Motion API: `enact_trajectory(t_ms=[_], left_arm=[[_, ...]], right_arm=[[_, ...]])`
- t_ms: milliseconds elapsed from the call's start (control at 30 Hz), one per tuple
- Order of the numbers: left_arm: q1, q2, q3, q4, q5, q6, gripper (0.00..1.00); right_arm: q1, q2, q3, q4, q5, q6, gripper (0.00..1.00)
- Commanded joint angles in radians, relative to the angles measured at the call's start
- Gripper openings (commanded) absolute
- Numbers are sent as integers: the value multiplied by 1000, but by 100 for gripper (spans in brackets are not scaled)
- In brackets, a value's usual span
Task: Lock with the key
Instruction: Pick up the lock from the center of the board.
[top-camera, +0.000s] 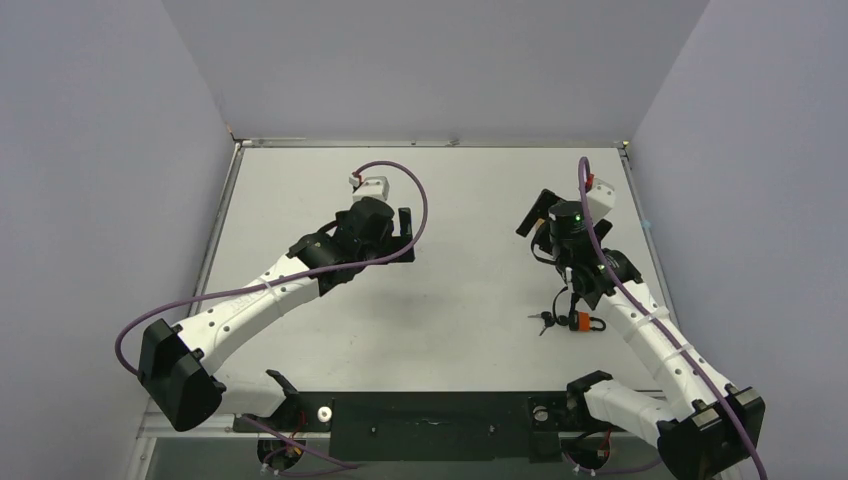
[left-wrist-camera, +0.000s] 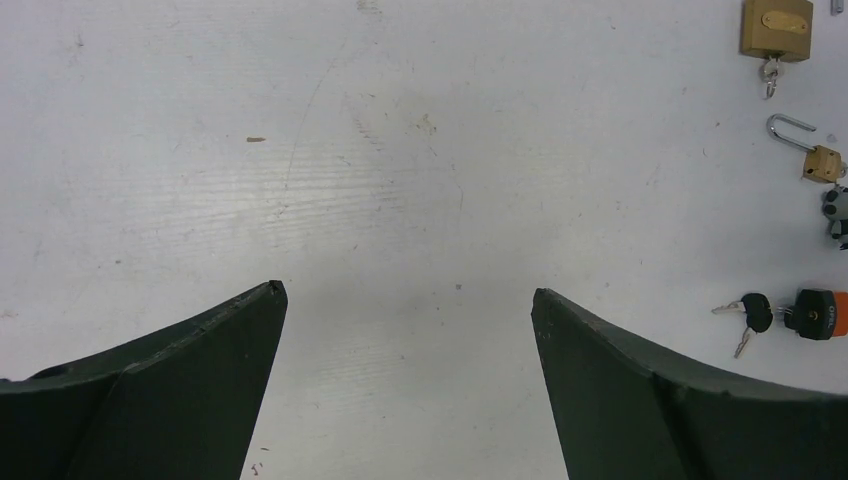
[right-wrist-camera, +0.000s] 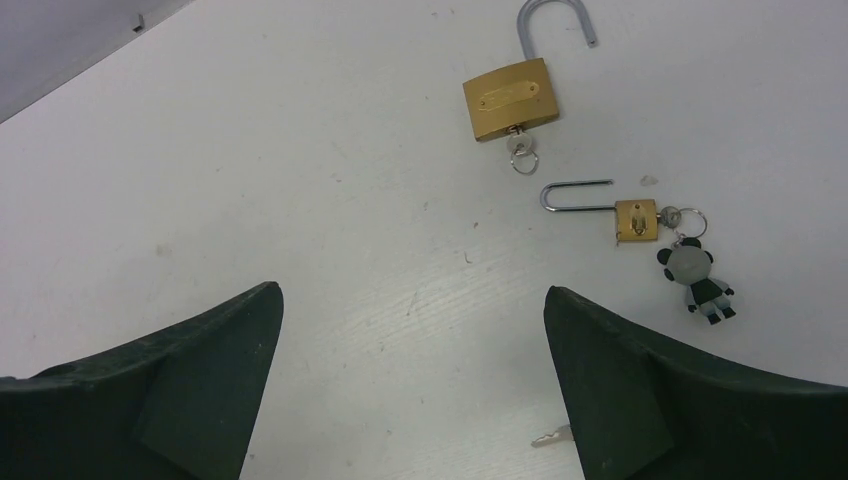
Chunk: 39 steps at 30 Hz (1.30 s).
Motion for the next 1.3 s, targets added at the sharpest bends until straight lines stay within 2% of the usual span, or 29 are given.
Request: enact_trajectory(t_ms=[0, 200, 433, 633, 867, 1133, 1267], left_arm=[[7, -17, 4, 21, -7, 23, 93], [10, -18, 9, 19, 16, 38, 93], [31, -4, 78, -24, 68, 65, 93], [44, -26, 86, -38, 103, 58, 93], [62, -73, 83, -67, 109, 62, 93], [81, -91, 72, -83, 118, 65, 93], [88, -79, 81, -91, 125, 67, 93]], right_arm=[[-25, 1, -8, -3, 6, 18, 100], [-106, 77, 18, 29, -4, 10, 100], [-249, 369, 124, 136, -114, -63, 100], [-350, 653, 328, 114, -224, -180, 100], [-365, 936, 585, -10, -235, -295, 99], [-364, 1052, 653, -63, -281, -374, 98], [-363, 1065, 659, -85, -283, -384, 93]])
